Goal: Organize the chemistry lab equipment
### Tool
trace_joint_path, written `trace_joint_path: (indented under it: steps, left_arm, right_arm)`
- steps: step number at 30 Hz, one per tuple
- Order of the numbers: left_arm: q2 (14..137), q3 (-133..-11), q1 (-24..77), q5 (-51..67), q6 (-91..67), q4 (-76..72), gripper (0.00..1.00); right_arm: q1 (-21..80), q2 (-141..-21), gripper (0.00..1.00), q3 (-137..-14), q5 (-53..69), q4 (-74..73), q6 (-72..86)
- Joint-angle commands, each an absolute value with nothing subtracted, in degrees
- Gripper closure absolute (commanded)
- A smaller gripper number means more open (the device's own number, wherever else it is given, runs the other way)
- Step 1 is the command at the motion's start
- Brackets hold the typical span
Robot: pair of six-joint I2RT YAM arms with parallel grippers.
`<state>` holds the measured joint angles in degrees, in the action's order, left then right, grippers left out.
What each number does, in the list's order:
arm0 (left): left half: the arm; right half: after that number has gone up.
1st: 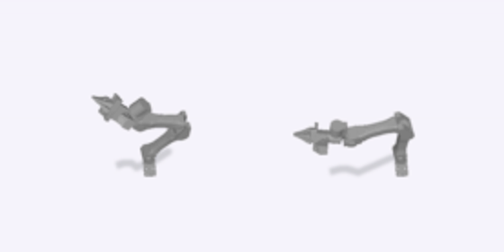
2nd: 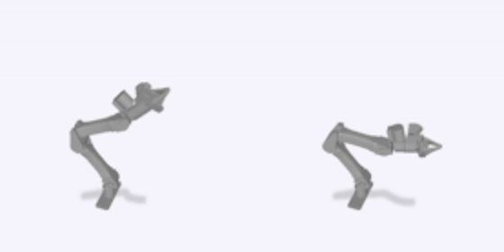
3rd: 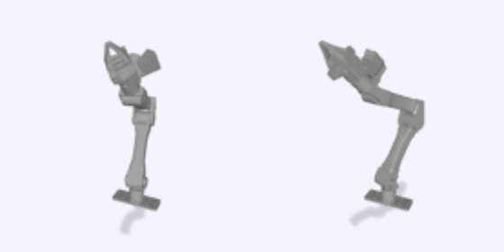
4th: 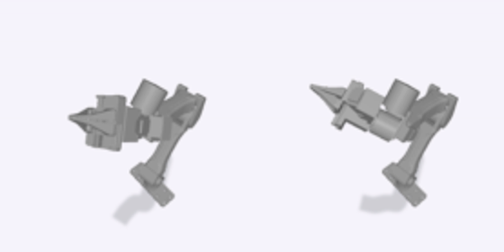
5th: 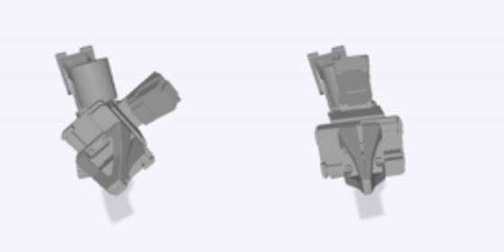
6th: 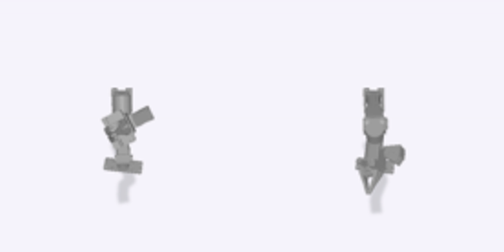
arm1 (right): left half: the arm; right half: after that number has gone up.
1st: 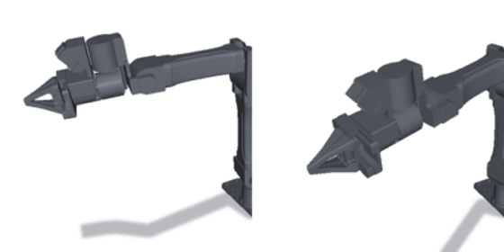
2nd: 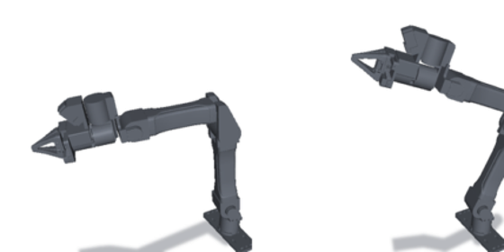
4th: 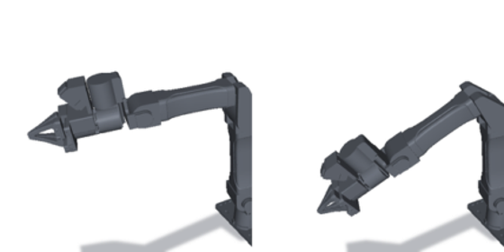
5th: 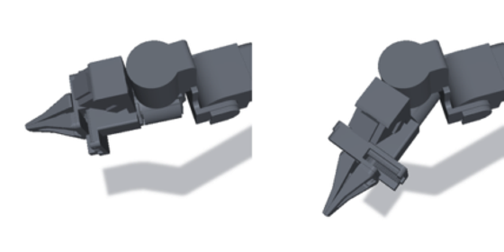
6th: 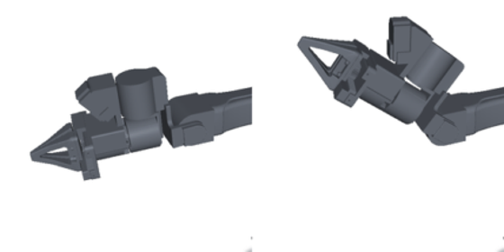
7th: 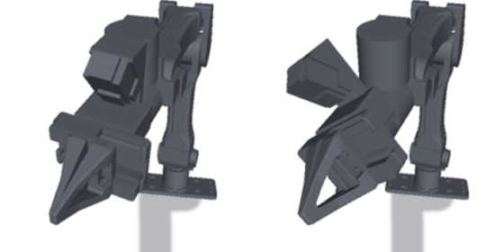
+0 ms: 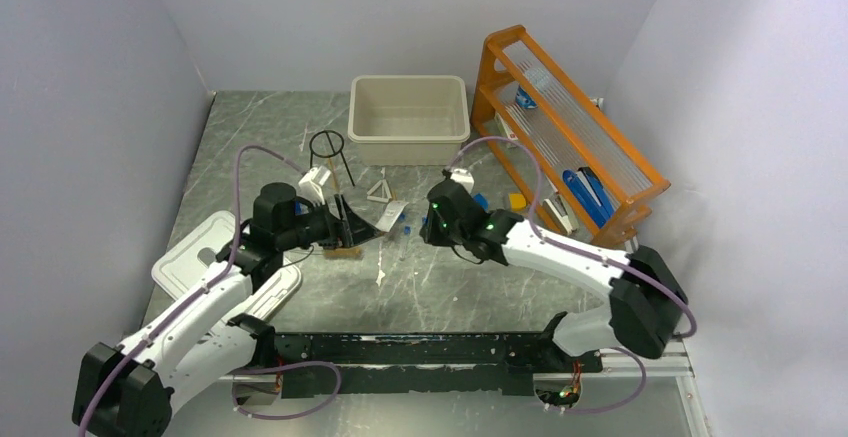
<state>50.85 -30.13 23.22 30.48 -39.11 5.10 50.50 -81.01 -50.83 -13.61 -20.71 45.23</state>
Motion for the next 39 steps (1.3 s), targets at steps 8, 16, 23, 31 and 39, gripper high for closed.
trace_joint_path:
  steps: [8,16,23,31,39]
  left_arm:
    - [57.02,-27.63,33.48,30.72,-49.72,-22.90,0.20]
    - [63.96,-34.32,35.73,24.84,-49.11,-25.07,0.27]
    - [67.48,-35.66,36.00,24.70,-49.36,-27.99,0.54]
    - [67.68,-36.44,36.03,27.11,-44.00,-26.30,0.95]
    - [63.87,-40.03,36.12,31.79,-31.31,-14.82,0.95]
  right_arm:
    - [41.83,-70.83,0.79,-48.69,5.72,6.72,47.38]
    - [39.47,-71.17,0.79,-47.71,14.78,12.26,52.76]
    - [38.20,-71.98,0.79,-45.88,18.48,14.24,54.64]
    - [37.60,-72.15,0.68,-46.95,19.48,10.43,52.84]
    - [34.31,-72.96,0.42,-55.04,24.85,-3.82,45.28]
